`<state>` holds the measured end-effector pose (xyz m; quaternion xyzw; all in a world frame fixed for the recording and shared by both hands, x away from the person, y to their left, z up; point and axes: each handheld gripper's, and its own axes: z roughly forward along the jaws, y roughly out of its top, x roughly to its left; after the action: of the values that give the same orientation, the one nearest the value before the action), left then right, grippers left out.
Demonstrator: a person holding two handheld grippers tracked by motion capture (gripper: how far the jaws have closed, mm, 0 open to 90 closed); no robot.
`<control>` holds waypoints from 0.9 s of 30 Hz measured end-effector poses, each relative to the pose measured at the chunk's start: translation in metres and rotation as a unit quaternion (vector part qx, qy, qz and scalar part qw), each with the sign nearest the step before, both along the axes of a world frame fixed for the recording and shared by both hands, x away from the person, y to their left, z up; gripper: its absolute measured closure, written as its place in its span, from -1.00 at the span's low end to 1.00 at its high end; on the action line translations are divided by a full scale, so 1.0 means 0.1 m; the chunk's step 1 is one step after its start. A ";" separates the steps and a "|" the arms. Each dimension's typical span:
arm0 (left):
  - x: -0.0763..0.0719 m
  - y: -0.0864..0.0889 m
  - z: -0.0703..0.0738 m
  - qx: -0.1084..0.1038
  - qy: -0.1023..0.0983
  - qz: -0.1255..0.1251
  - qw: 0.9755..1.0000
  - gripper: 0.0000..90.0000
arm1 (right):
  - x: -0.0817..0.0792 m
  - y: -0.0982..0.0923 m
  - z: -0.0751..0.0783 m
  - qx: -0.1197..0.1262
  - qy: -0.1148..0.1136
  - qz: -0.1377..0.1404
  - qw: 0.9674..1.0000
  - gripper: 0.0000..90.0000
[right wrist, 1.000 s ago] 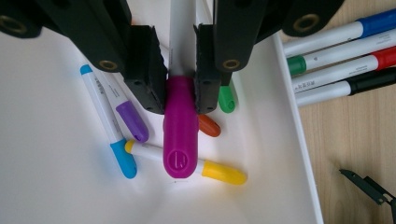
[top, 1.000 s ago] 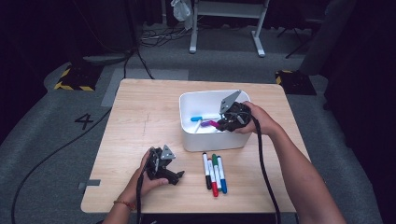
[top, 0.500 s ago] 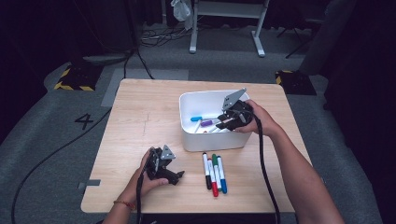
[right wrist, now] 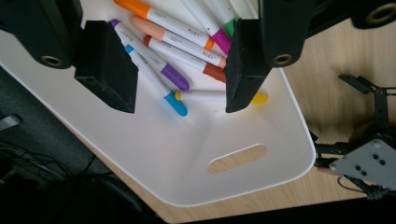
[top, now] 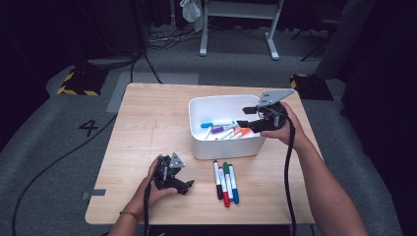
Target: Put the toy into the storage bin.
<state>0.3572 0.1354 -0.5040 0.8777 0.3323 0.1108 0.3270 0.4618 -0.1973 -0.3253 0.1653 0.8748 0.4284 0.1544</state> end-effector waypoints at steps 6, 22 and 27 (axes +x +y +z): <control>0.00 0.00 0.00 0.000 -0.001 -0.001 1.000 -1.00 | -0.29 -0.17 0.10 0.030 -0.025 -0.027 0.999 -0.17; 0.00 0.00 0.00 0.000 0.000 0.000 1.000 -1.00 | -0.99 -0.36 -0.51 0.035 -0.004 -0.018 0.999 -0.20; 0.00 0.00 0.00 0.000 0.000 0.000 1.000 -1.00 | -1.09 -0.26 -0.86 0.002 0.021 -0.005 1.000 -0.20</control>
<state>0.3571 0.1354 -0.5040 0.8777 0.3325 0.1108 0.3269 0.3526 -0.2230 -0.4117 0.1790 0.8761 0.4257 0.1383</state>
